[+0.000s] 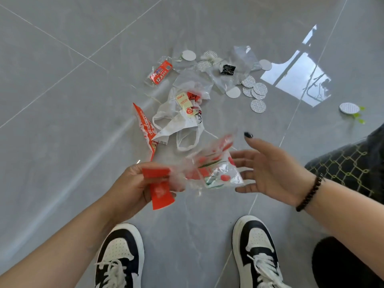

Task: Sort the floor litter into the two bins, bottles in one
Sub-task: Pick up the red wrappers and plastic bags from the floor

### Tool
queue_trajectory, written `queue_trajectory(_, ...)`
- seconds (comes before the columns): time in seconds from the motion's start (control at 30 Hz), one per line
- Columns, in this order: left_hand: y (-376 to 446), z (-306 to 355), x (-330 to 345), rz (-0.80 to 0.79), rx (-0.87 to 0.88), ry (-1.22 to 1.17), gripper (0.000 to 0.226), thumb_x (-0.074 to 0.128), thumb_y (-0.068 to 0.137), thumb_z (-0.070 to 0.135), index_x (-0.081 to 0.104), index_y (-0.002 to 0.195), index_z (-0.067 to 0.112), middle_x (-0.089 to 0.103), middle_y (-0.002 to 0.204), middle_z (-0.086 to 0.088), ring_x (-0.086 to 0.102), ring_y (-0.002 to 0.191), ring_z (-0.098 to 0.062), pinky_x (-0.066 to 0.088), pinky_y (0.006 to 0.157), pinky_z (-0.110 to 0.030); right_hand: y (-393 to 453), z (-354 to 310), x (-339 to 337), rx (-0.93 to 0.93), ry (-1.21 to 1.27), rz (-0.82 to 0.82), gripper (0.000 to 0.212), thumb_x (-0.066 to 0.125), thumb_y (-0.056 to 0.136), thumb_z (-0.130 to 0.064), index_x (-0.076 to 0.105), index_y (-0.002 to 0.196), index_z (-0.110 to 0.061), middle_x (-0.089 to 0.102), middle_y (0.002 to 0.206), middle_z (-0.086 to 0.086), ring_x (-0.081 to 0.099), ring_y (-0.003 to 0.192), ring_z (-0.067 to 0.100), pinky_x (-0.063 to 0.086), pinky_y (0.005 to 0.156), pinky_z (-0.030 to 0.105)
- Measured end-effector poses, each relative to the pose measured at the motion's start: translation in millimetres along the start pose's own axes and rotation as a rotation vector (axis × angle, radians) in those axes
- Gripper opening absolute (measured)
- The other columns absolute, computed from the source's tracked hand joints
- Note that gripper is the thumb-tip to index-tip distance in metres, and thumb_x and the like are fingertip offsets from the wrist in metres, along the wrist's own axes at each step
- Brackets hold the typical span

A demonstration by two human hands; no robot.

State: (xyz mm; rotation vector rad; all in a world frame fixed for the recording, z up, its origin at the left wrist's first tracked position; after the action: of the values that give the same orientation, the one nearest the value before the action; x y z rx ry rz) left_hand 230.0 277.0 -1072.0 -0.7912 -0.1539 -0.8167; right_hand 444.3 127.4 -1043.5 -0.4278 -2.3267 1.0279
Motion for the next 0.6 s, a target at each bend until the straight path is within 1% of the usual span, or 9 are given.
queue_trajectory(0.07,-0.2,2.8,1.4,0.028,0.131,0.241,0.056,0.048,0.081,-0.024,0.077,0.060,0.020,0.076,0.087,0.002,0.073,0.076,-0.016,0.056,0.059,-0.023,4.8,-6.9,9.1,0.064,-0.044,-0.010,0.083,0.077,0.044,-0.069,0.067,0.104,-0.012,0.066,0.095,0.011,0.066,0.084,0.030,0.053,0.083,0.047)
queue_trajectory(0.13,-1.0,4.2,7.5,0.076,0.328,0.483,0.057,0.053,0.080,-0.023,0.079,0.065,0.026,0.074,0.093,0.019,0.069,0.089,-0.005,0.052,0.066,-0.013,6.1,-13.5,14.9,0.078,-0.084,0.002,0.074,0.078,0.052,-0.063,0.066,0.105,-0.012,0.067,0.095,0.011,0.064,0.087,0.031,0.052,0.087,0.046)
queue_trajectory(0.2,-4.2,1.2,12.2,0.111,0.564,0.704,0.039,0.062,0.075,-0.006,0.079,0.079,0.029,0.068,0.103,0.030,0.063,0.100,0.004,0.050,0.073,-0.009,8.5,-17.3,12.0,0.017,-0.210,0.097,0.047,0.080,0.069,-0.033,0.065,0.107,-0.009,0.070,0.097,0.011,0.066,0.082,0.024,0.055,0.084,0.041)
queue_trajectory(0.27,-8.5,-6.2,15.3,0.035,0.630,0.777,0.035,0.062,0.068,0.014,0.075,0.097,0.030,0.064,0.118,0.023,0.062,0.108,-0.002,0.053,0.076,-0.016,9.7,-20.9,5.7,-0.088,-0.311,0.210,0.034,0.073,0.077,-0.004,0.063,0.110,-0.007,0.071,0.099,0.014,0.068,0.077,0.021,0.056,0.074,0.035)
queue_trajectory(0.33,-9.0,-10.3,15.5,-0.110,0.476,0.511,0.045,0.058,0.061,0.013,0.070,0.104,0.018,0.065,0.122,0.007,0.067,0.103,-0.013,0.056,0.072,-0.025,7.6,-25.3,-1.0,-0.196,-0.375,0.248,0.038,0.073,0.075,0.005,0.062,0.110,-0.006,0.071,0.099,0.016,0.068,0.078,0.022,0.055,0.068,0.033)
queue_trajectory(0.4,-4.1,-8.2,17.5,-0.192,0.262,0.189,0.060,0.056,0.055,0.017,0.059,0.114,0.010,0.070,0.114,-0.003,0.070,0.098,-0.022,0.056,0.069,-0.028,2.7,-31.5,-7.1,-0.274,-0.477,0.250,0.045,0.076,0.072,0.004,0.062,0.113,-0.007,0.073,0.096,0.011,0.069,0.083,0.023,0.055,0.073,0.035)
queue_trajectory(0.43,-0.8,-6.6,19.7,-0.212,0.181,0.123,0.066,0.056,0.056,0.024,0.054,0.120,0.010,0.070,0.113,-0.007,0.070,0.100,-0.028,0.055,0.069,-0.030,0.1,-35.6,-8.3,-0.306,-0.545,0.244,0.047,0.078,0.070,0.001,0.063,0.113,-0.011,0.074,0.094,0.008,0.070,0.085,0.023,0.055,0.077,0.036)
queue_trajectory(0.5,4.7,-4.3,26.6,-0.264,0.055,0.152,0.070,0.059,0.064,0.033,0.049,0.131,0.013,0.068,0.116,-0.015,0.067,0.104,-0.039,0.057,0.074,-0.037,-4.6,-44.3,-3.2,-0.377,-0.800,0.234,0.047,0.082,0.066,-0.009,0.066,0.107,-0.024,0.074,0.093,0.002,0.071,0.089,0.022,0.056,0.083,0.038)
queue_trajectory(0.6,7.9,-5.9,44.7,-0.258,0.032,0.388,0.046,0.072,0.081,0.017,0.056,0.124,0.017,0.073,0.108,-0.008,0.072,0.094,-0.030,0.060,0.074,-0.038,-5.5,-45.9,14.1,-0.473,-1.078,0.262,0.045,0.082,0.067,-0.021,0.066,0.108,-0.030,0.071,0.092,-0.003,0.069,0.079,0.013,0.057,0.081,0.035)
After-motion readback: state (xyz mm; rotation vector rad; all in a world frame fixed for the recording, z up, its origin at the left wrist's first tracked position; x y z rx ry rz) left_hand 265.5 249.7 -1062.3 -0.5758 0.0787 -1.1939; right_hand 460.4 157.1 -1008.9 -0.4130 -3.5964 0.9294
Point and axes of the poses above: each hand's wrist, its own y-axis towards the middle knuckle, its own x-axis out of the palm, z = x × y, the point moved 2 cm from there along y, towards the middle knuckle
